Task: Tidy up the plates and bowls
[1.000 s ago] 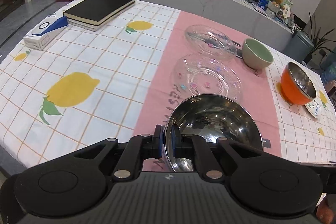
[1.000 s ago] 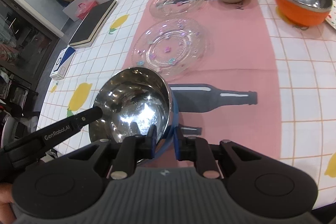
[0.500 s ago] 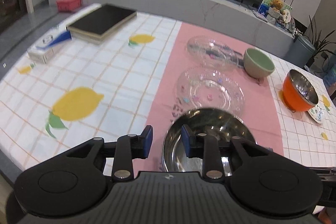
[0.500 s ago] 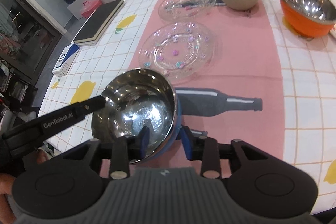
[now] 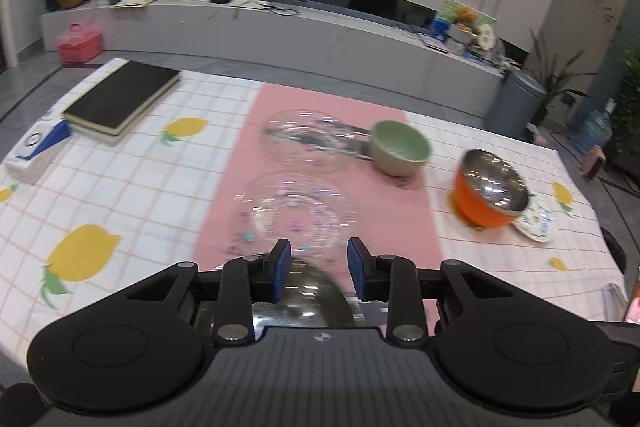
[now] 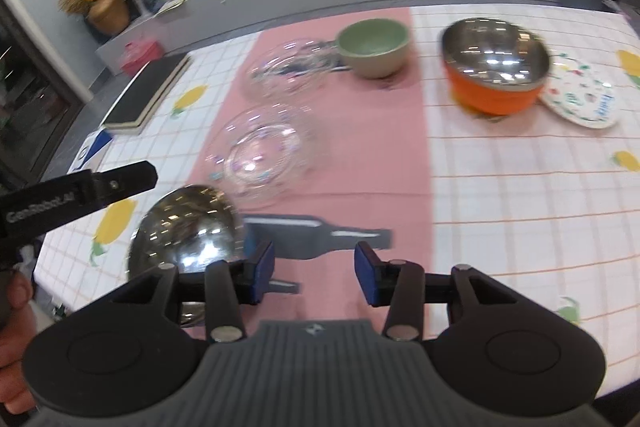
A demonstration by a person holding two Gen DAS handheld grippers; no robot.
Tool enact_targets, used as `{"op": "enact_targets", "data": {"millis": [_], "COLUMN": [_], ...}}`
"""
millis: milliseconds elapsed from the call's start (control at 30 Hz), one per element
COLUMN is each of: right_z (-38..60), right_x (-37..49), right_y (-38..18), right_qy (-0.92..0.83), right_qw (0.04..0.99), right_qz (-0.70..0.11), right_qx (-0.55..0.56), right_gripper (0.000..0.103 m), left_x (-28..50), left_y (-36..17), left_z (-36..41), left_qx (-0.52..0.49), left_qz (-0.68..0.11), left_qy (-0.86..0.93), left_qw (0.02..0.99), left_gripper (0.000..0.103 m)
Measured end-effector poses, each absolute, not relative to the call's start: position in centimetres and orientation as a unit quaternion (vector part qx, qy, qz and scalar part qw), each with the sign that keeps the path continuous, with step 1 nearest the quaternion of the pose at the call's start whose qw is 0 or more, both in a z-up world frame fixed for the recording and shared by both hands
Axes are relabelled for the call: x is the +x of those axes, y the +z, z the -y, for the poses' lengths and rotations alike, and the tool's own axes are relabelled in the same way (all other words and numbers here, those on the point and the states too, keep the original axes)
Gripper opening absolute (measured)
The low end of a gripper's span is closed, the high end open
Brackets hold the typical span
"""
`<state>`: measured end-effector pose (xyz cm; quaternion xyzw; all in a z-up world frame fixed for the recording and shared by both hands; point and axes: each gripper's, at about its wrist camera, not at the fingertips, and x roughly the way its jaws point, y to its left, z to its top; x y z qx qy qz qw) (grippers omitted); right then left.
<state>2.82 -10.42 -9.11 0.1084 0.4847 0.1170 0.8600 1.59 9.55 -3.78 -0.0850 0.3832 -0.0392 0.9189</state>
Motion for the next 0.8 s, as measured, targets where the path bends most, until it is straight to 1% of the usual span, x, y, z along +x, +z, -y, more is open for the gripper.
{"op": "enact_targets", "data": {"millis": [200, 600, 800], "right_z": [14.7, 21.6, 23.7], "right_x": [3.1, 4.0, 5.0], "right_y": [-9.2, -9.5, -9.3], "right_qy": [0.066, -0.013, -0.018], "right_qw": [0.865, 0.87, 0.879], "right_qz": [-0.484, -0.476, -0.46], "right_qx": [0.117, 0.13, 0.123], "right_gripper": [0.045, 0.046, 0.048], "left_x": [3.0, 5.3, 6.5], "left_y": [-4.0, -4.8, -5.5], "left_z": [-5.1, 2.1, 4.3], "left_qx": [-0.07, -0.055, -0.043], "left_qz": [-0.402, -0.408, -0.391], "left_qy": [-0.068, -0.109, -0.115], "left_qw": [0.91, 0.905, 0.912], "left_gripper": [0.036, 0.037, 0.037]}}
